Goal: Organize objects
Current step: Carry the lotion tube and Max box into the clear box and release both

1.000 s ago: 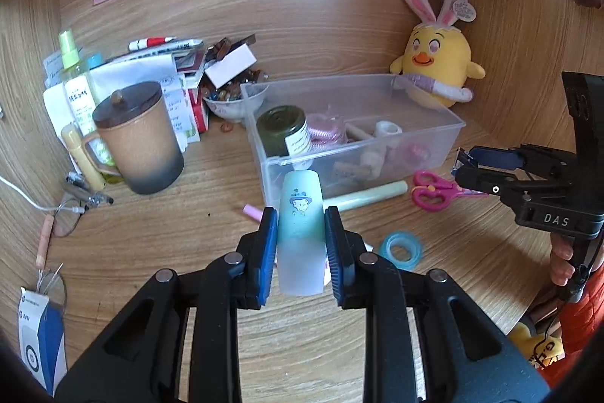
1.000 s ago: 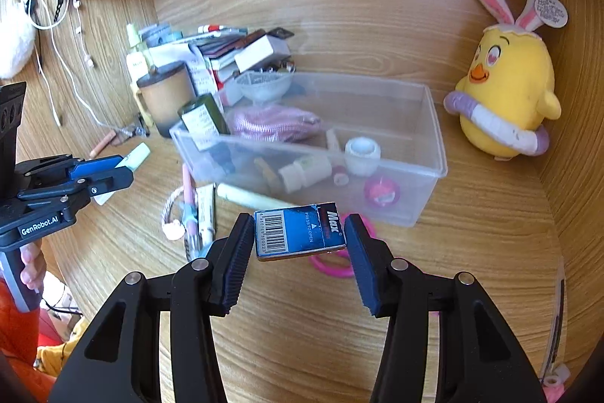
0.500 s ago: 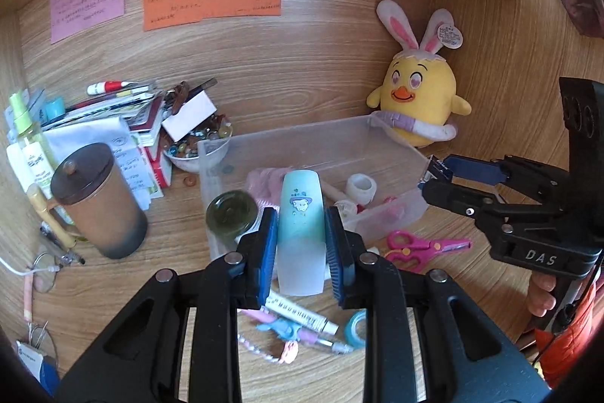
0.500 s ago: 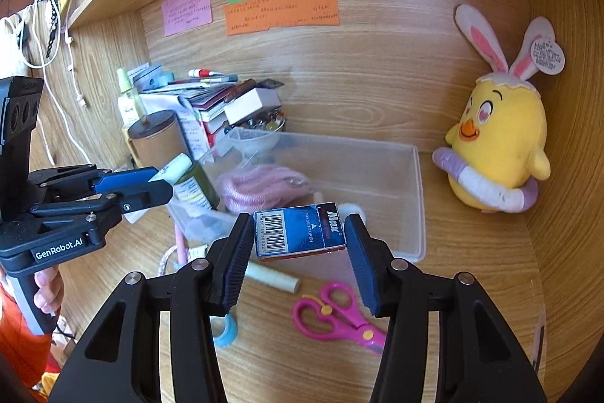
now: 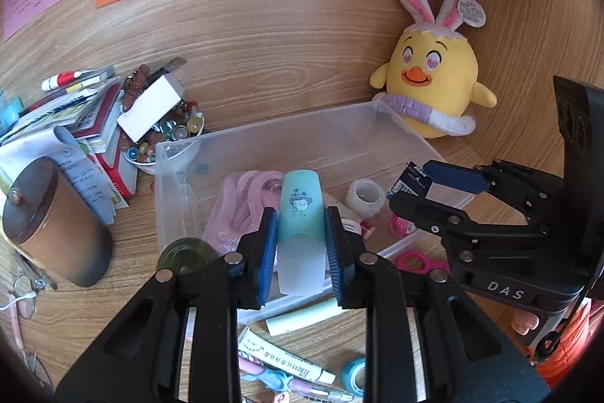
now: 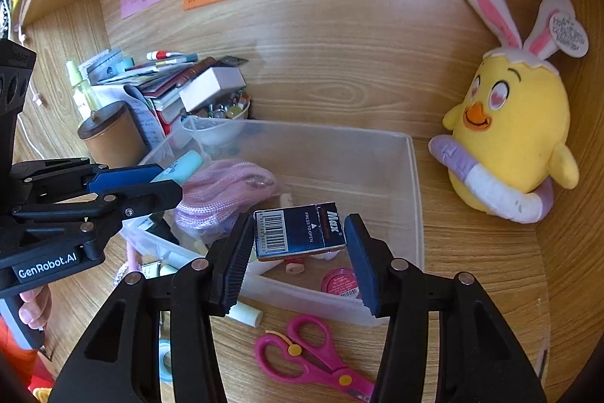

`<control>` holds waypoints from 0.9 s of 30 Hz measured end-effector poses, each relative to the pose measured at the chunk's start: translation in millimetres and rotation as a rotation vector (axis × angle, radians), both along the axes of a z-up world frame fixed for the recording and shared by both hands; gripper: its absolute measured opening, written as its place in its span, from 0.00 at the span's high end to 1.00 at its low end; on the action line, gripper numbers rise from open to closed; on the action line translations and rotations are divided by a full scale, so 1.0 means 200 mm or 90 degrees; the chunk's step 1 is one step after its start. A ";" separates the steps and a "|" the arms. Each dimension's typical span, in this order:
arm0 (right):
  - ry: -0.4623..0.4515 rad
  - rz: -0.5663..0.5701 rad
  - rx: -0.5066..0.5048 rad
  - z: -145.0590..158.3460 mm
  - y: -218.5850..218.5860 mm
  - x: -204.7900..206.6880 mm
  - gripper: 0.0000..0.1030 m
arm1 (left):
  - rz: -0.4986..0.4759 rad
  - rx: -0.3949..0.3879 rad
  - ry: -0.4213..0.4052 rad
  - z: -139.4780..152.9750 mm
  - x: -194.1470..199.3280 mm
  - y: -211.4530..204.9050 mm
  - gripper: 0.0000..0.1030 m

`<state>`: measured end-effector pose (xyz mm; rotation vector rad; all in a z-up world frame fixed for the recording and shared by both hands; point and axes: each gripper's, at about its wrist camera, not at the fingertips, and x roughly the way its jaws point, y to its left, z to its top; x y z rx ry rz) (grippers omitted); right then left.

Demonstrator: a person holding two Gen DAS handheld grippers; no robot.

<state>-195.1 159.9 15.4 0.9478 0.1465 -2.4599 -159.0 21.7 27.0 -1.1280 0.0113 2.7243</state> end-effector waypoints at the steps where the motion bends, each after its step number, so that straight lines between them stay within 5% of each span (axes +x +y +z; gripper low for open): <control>1: -0.004 -0.001 0.000 -0.01 0.00 -0.01 0.55 | -0.001 -0.002 -0.003 -0.01 -0.01 0.01 0.76; 19: -0.046 0.006 0.001 -0.08 0.00 -0.06 0.54 | -0.015 -0.012 -0.011 -0.03 -0.06 0.07 0.76; 22: -0.040 0.005 -0.008 -0.05 0.01 -0.04 0.47 | -0.018 -0.003 -0.001 0.01 -0.03 0.06 0.74; 27: -0.017 0.008 -0.013 0.01 0.04 0.02 0.41 | -0.009 -0.003 0.035 0.08 0.05 0.05 0.48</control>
